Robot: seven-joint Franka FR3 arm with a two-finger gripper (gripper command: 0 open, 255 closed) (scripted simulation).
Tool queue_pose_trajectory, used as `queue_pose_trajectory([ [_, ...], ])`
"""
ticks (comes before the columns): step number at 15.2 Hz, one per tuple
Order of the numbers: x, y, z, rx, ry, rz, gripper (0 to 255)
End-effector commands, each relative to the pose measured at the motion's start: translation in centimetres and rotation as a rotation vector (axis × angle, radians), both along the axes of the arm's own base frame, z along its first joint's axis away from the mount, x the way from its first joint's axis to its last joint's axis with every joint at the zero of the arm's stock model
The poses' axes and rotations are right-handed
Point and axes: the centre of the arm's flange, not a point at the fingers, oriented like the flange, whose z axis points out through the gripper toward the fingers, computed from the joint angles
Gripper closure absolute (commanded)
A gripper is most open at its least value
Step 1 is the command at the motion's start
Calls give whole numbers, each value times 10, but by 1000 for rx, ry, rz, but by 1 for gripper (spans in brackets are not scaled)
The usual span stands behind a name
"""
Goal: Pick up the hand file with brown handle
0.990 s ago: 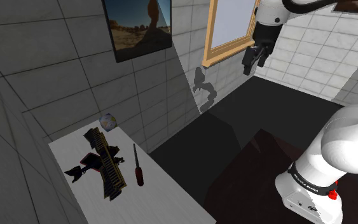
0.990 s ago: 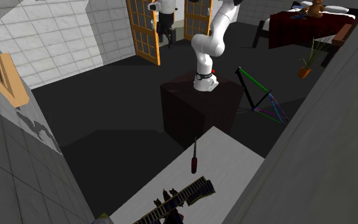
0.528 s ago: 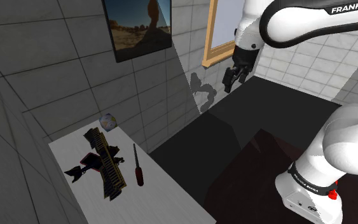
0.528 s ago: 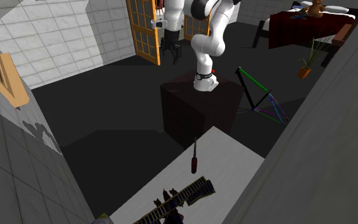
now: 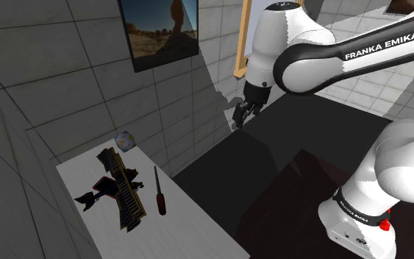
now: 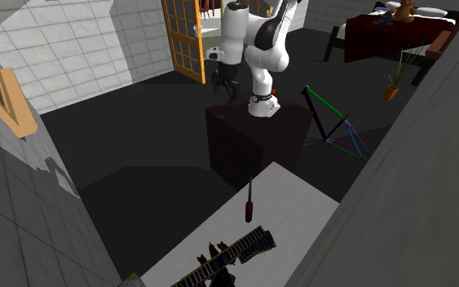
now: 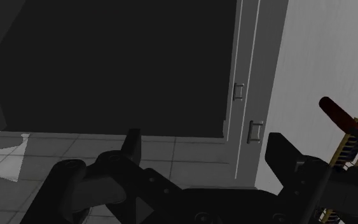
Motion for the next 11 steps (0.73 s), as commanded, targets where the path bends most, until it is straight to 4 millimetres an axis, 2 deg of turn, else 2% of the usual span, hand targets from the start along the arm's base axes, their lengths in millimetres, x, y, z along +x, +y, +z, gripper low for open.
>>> queue_pose_trajectory([
  [1, 6, 19, -19, 1, -14, 12, 0],
  [11, 36, 114, -102, -2, -76, 70, 0],
])
